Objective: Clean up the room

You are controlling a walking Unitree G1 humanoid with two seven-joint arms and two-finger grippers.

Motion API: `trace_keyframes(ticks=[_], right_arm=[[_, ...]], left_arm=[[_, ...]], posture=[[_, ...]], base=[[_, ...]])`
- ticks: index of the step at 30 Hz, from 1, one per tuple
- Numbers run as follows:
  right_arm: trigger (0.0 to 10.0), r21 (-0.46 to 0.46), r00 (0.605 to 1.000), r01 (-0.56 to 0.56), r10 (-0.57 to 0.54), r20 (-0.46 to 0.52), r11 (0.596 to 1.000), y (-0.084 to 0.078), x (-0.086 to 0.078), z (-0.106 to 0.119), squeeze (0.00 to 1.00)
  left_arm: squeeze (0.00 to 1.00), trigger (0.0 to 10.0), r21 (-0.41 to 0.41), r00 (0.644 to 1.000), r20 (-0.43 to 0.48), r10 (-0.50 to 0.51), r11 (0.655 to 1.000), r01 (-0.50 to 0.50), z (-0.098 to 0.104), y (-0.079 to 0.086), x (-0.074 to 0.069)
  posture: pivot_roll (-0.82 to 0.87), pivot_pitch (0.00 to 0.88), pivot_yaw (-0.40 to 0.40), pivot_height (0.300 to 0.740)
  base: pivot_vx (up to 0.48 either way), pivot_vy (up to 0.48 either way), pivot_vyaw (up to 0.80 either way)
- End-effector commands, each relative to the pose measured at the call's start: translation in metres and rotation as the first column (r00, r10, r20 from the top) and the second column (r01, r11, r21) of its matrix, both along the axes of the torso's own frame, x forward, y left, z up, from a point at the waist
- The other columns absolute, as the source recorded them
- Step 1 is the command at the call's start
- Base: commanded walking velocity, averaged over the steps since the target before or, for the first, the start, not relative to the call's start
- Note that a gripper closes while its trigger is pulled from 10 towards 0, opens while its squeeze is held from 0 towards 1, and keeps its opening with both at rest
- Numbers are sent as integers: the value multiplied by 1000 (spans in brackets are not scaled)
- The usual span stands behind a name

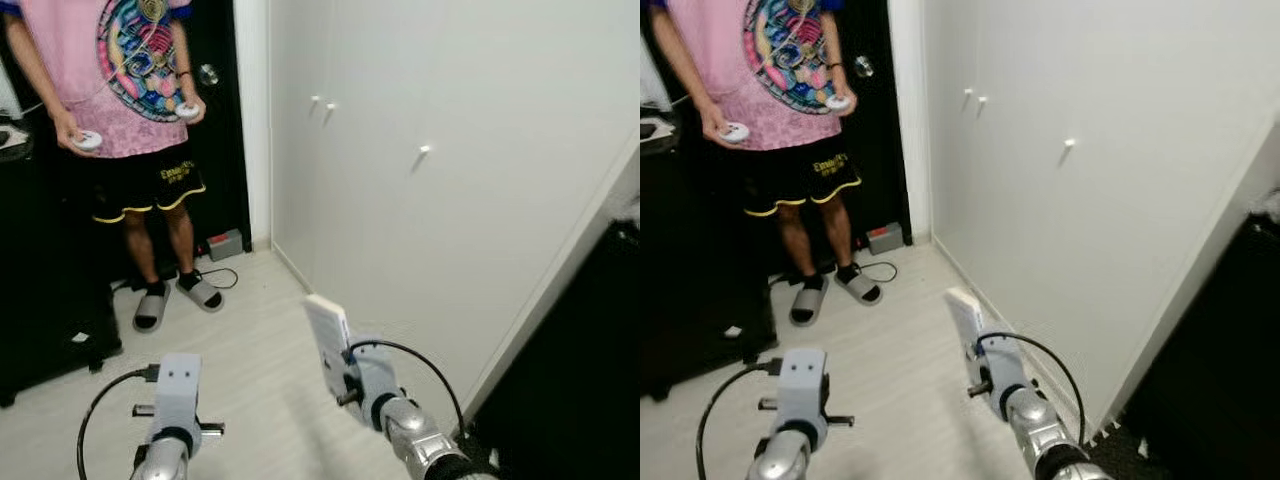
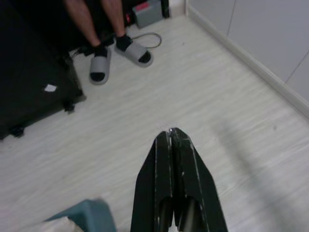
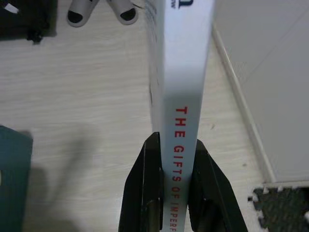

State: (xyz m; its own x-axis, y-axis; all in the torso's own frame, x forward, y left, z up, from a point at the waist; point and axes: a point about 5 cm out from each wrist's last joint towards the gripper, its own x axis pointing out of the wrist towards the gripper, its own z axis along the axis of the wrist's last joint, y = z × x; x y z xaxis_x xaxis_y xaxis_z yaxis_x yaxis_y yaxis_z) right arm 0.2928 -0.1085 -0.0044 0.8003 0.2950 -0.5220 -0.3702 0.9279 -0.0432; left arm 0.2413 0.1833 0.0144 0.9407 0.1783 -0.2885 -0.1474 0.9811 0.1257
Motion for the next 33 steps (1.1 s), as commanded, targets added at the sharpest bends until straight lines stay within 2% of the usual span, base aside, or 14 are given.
trace_keyframes(ticks=[1,20,28,33], right_arm=[[10000,-6,999,17,-17,37,1000,-6,7,7,0],[10000,-11,998,46,-46,36,999,-11,9,8,0],[10000,-39,999,1,1,47,999,-10,4,5,0],[10000,-37,999,21,-19,43,999,-12,1,1,0]], left_arm=[[0,10000,4,1000,-8,-8,1000,8,-1,-2,0],[0,10000,4,1000,-8,-9,1000,9,-2,-3,1],[0,10000,45,998,-22,-58,997,59,-5,-5,-3],[0,10000,57,997,-31,-77,995,78,-5,-4,-4]], posture=[[-47,0,-10,740],[-52,0,-9,740],[-38,0,17,740],[-33,0,34,740]], base=[[0,0,-800],[0,0,-800],[0,0,-800],[0,0,-800]])
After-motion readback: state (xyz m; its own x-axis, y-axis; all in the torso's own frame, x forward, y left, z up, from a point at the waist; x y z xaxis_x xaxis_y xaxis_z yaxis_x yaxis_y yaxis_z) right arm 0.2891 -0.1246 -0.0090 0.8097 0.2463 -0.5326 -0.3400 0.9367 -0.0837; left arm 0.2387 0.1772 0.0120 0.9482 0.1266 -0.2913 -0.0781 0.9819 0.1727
